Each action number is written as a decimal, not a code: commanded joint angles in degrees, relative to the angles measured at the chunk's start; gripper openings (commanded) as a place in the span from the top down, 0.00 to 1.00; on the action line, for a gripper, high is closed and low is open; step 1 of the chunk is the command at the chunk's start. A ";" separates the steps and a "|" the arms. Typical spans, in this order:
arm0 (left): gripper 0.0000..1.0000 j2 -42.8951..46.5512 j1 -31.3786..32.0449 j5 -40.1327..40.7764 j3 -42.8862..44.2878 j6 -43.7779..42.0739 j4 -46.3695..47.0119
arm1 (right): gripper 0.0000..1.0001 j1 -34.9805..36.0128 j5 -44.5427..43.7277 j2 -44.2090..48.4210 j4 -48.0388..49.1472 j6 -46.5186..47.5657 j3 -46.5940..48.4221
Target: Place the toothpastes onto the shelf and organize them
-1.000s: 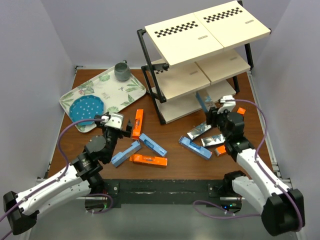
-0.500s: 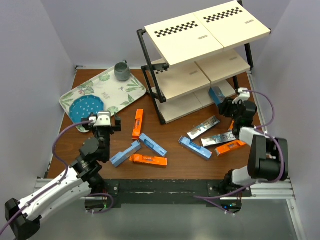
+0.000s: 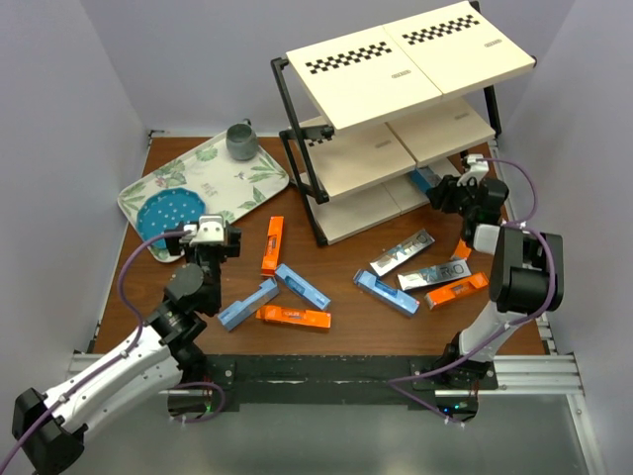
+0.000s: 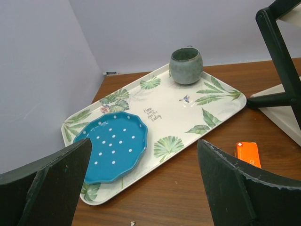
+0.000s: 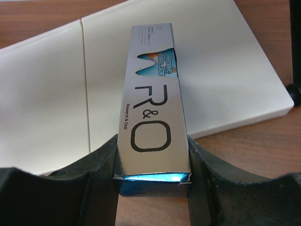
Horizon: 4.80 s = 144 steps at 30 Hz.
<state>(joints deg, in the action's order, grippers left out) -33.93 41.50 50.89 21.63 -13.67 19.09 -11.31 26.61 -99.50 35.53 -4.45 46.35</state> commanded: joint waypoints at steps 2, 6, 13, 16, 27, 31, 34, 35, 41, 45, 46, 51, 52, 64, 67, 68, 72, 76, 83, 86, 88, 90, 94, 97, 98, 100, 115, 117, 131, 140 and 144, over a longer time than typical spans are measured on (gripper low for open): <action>0.00 -0.52 -0.63 -1.06 -0.53 0.22 3.32 | 0.55 -0.20 1.87 -1.39 -2.29 1.20 7.17; 0.00 -0.43 -0.63 -1.15 -0.45 0.31 3.23 | 0.45 -0.20 0.11 -2.71 -6.69 1.20 9.81; 0.00 0.18 -0.63 -1.59 -0.18 0.57 2.88 | 0.29 -0.29 -4.37 -4.56 -17.41 4.09 15.78; 0.00 0.71 -0.63 -1.68 -0.27 0.49 2.79 | 0.22 -0.20 -4.55 -3.77 -19.53 4.10 15.27; 0.00 1.24 -0.63 -2.64 0.08 1.45 2.00 | 0.07 -0.82 -12.81 7.56 -18.04 -19.32 6.57; 0.00 1.24 -0.63 -2.99 0.17 1.80 1.74 | 0.07 -0.82 -14.04 9.15 -16.72 -31.39 2.71; 0.00 1.15 -0.63 -3.52 0.26 2.07 1.48 | 0.08 -0.82 -16.50 9.77 -13.74 -39.83 -0.10; 0.00 1.15 -0.63 -3.52 0.17 2.16 1.47 | 0.09 -0.82 -17.03 9.77 -11.90 -41.42 -0.55; 0.00 1.06 -0.63 -3.52 0.26 2.25 1.30 | 0.15 -0.73 -20.99 6.96 -9.00 -47.75 -0.82; 0.00 0.97 -0.63 -3.52 0.08 1.98 1.30 | 0.20 -0.82 -21.25 3.97 -7.32 -49.95 -0.29; 0.00 0.89 -0.63 -3.52 0.17 1.81 1.39 | 0.21 -0.82 -21.25 2.92 -7.14 -50.30 0.14; 0.01 0.54 -0.63 -3.43 0.08 1.46 1.56 | 0.24 -0.82 -21.25 0.37 -5.82 -51.63 1.20; 0.01 0.36 -0.63 -3.26 0.17 1.37 1.56 | 0.24 -0.73 -21.25 0.02 -5.82 -51.54 1.72; 0.01 -0.61 -0.71 -2.73 -0.01 0.40 2.09 | 0.33 -0.73 -19.84 -5.00 -5.03 -52.24 6.82; 0.01 -0.78 -0.71 -2.64 -0.09 0.05 2.18 | 0.36 -0.73 -20.11 -5.79 -5.03 -51.89 7.97; 0.01 -0.78 -0.71 -2.55 -0.09 0.05 2.26 | 0.37 -0.73 -20.19 -5.96 -5.03 -51.72 8.66; 0.01 -1.05 -0.71 -2.47 -0.10 -0.13 2.27 | 0.39 -0.73 -20.11 -6.93 -5.12 -51.80 10.25; 0.01 -1.31 -0.80 -2.47 -0.18 -0.13 2.27 | 0.40 -0.73 -20.02 -8.16 -5.12 -51.89 11.22; 0.01 -1.93 -0.80 -2.64 -0.10 -0.04 2.27 | 0.41 -0.73 -19.84 -8.87 -5.29 -51.54 12.45; 0.01 -2.19 -0.80 -2.73 -0.10 -0.04 2.18 | 0.41 -0.73 -19.85 -7.56 -6.08 -50.05 11.84; 0.01 -2.28 -0.80 -2.73 -0.09 0.14 2.09 | 0.39 -0.73 -19.49 -6.50 -7.31 -48.30 11.49; 0.01 -2.10 -0.80 -2.73 0.08 0.22 2.00 | 0.38 -0.82 -18.71 -4.31 -8.36 -46.63 10.78; 0.01 -1.75 -0.80 -3.17 0.26 0.49 1.65 | 0.25 -0.90 -13.97 -0.35 -17.03 -35.50 11.65; 0.01 -1.23 -0.80 -3.87 0.34 0.75 1.56 | 0.16 -0.91 -8.62 1.59 -27.30 -24.88 14.55; 0.01 -1.14 -0.80 -4.22 0.43 1.01 1.39 | 0.15 -0.82 -7.46 2.03 -30.31 -22.30 16.82; 0.01 -0.87 -0.80 -4.49 0.61 1.28 1.21 | 0.12 -0.64 -5.18 3.25 -38.29 -15.72 18.60; 0.01 6.15 -0.80 -7.56 0.61 2.77 -0.37 | 0.01 12.34 -7.27 14.34 -71.73 37.38 19.66; 0.01 6.86 -0.80 -7.83 0.52 2.86 -0.55 | 0.02 14.55 -9.81 14.25 -73.75 41.95 19.40; 0.01 8.01 -0.80 -9.32 0.96 3.04 -2.04 | 0.01 24.58 -22.47 12.23 -81.06 62.98 17.82; 0.01 7.56 -0.80 -9.15 0.96 2.51 -2.04 | 0.01 30.47 -30.56 8.19 -75.62 67.55 13.51; 0.01 7.39 -0.80 -9.15 0.96 2.33 -2.04 | 0.01 32.67 -36.71 7.40 -69.13 70.10 10.79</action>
<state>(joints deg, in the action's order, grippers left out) -26.30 40.97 42.13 21.63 -11.55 15.57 19.94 -2.98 -92.01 -40.34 61.41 58.83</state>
